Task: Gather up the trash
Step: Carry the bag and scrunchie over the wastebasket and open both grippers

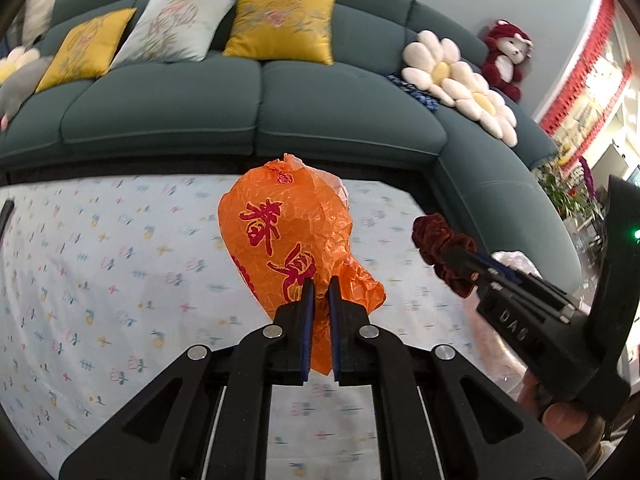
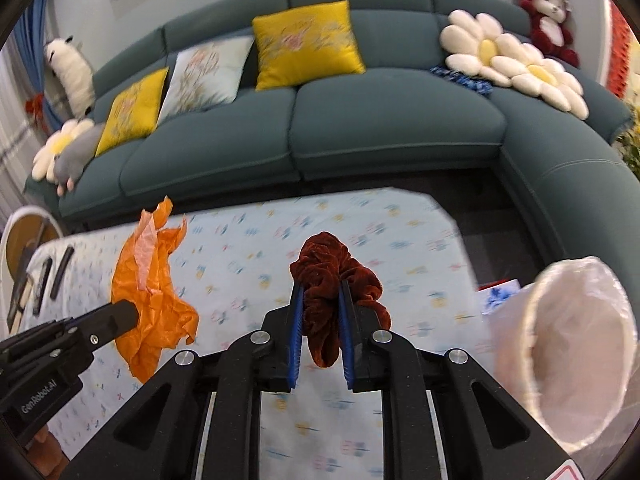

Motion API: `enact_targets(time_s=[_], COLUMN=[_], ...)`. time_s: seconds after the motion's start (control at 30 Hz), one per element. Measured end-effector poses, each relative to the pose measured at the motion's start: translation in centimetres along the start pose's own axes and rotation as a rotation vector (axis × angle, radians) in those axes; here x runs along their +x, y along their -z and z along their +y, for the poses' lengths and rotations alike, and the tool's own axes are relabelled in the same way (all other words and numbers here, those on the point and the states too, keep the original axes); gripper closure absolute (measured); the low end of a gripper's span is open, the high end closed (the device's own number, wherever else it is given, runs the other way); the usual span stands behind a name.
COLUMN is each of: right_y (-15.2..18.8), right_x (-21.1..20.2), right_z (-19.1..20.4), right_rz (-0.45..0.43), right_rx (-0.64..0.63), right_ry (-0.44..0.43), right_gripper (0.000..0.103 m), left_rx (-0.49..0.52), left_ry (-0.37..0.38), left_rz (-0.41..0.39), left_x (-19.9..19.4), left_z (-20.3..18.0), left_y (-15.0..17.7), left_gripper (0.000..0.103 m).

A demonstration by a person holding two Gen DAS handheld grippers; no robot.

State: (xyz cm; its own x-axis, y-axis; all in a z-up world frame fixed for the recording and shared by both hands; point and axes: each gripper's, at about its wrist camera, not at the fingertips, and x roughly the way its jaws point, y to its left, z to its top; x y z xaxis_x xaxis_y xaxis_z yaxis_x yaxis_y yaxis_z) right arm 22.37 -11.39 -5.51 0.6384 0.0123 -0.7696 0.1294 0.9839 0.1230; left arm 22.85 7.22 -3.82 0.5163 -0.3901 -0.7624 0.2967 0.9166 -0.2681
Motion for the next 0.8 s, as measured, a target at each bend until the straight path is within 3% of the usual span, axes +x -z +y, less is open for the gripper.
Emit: enact_targets(time_s=[0.3,0.8], right_y=[-0.7,1.4], right_x=[-5.6,-9.7], right_z=[-8.8,-20.6], right_rz=[-0.071,-0.1], right_rx=[0.101,0.226], right_ry=[0.061,0.154], right_gripper=[0.088,0.088], left_rx=[0.108,0.269], left_ry=[0.044,0.13], left_rz=[-0.006,0.036], left_x=[-0.3,2.3], left_z=[-8.7,-21.2], left_y=[-0.2,1.4], left_gripper=[0.096,0.096])
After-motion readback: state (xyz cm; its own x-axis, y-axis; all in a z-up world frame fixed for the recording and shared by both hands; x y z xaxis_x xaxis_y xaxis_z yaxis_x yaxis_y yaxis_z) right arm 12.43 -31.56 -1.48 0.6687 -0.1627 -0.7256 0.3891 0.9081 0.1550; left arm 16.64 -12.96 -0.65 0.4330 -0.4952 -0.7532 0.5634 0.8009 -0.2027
